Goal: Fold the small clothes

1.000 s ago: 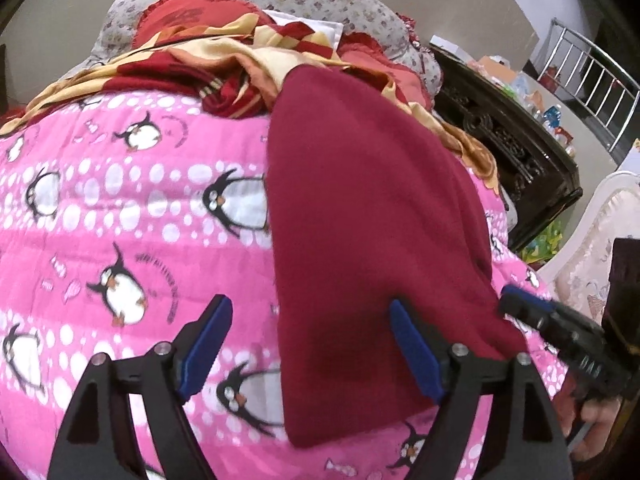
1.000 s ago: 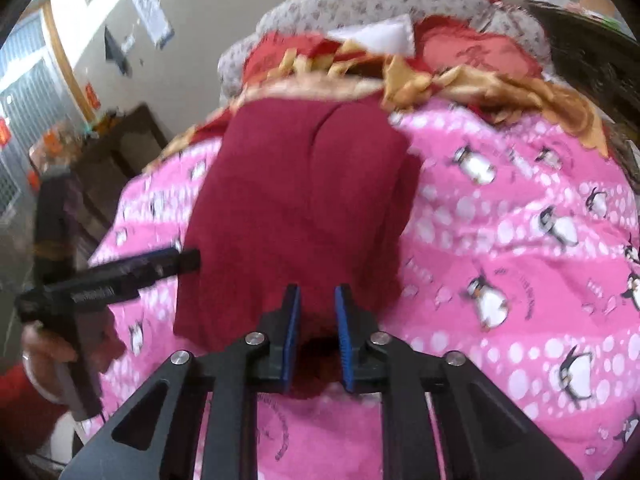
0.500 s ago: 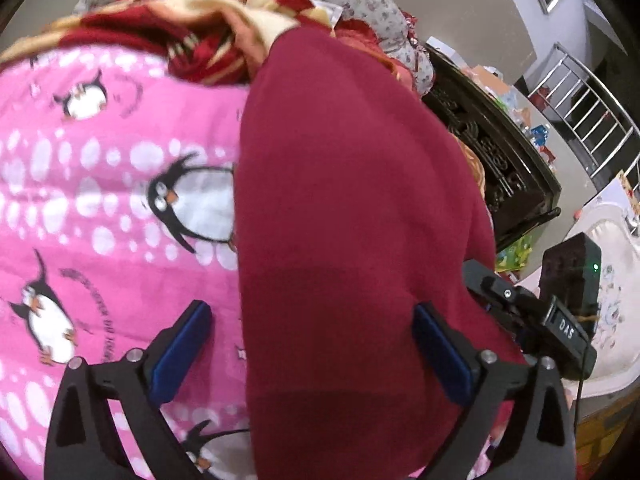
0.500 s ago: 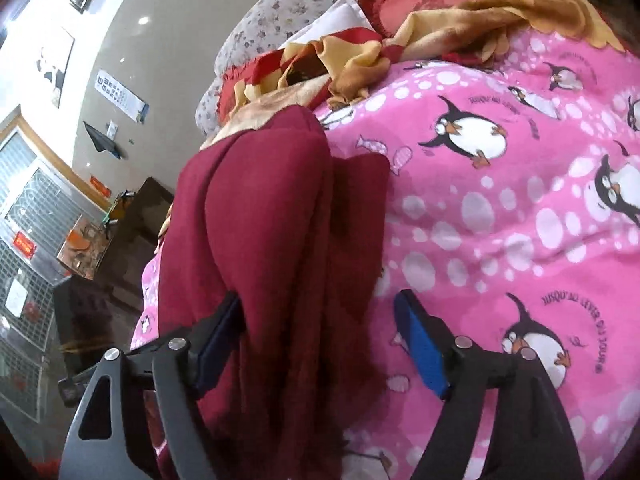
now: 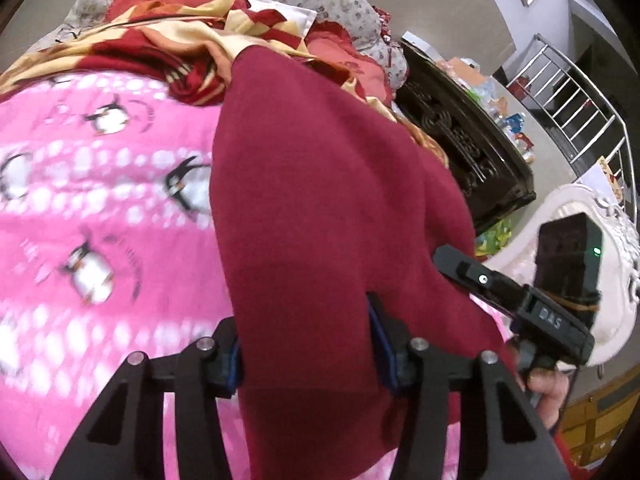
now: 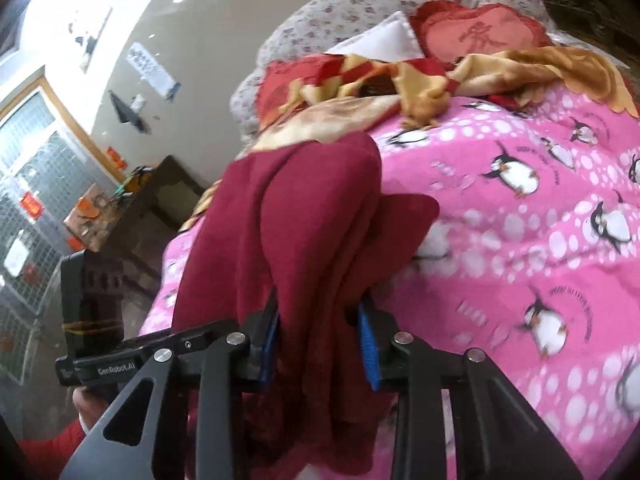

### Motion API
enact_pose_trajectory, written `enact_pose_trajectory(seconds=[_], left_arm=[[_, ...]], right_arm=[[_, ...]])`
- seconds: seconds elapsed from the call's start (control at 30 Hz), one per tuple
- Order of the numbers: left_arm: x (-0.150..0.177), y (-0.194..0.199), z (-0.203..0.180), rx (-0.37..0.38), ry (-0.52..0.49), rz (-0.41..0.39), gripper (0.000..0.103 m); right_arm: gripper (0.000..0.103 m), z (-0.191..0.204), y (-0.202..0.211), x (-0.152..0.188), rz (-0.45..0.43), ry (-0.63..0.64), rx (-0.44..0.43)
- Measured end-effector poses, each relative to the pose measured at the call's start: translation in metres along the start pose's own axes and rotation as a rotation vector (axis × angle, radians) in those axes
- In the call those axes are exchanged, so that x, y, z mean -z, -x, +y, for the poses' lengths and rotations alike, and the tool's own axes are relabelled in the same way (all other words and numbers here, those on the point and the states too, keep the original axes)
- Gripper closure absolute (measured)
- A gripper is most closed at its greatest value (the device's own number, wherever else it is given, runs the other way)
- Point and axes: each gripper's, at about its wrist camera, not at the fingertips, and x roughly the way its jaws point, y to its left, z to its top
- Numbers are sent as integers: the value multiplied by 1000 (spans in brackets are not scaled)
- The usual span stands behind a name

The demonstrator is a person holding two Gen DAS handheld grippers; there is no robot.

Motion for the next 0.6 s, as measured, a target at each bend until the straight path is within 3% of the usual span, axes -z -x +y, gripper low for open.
enact_pose_trajectory(seconds=[0.17,0.3,0.37,0.5,0.6], left_arm=[[48,39,0,-90,4,67,49],[81,27,18,-161,32,122,47],[91,21,23,-196,34,112,38],[96,38,23,-236,30,45,31],[97,50,24,-291,15,-9,26]], right_arm=[[43,21,-6,38,114,-3,-47],[39,13,-37,70,232,-12,53],[31,12,-32,72,220,-18,86],[31,41,0,64,153,102,164],[32,75,20,66,125,198,118]])
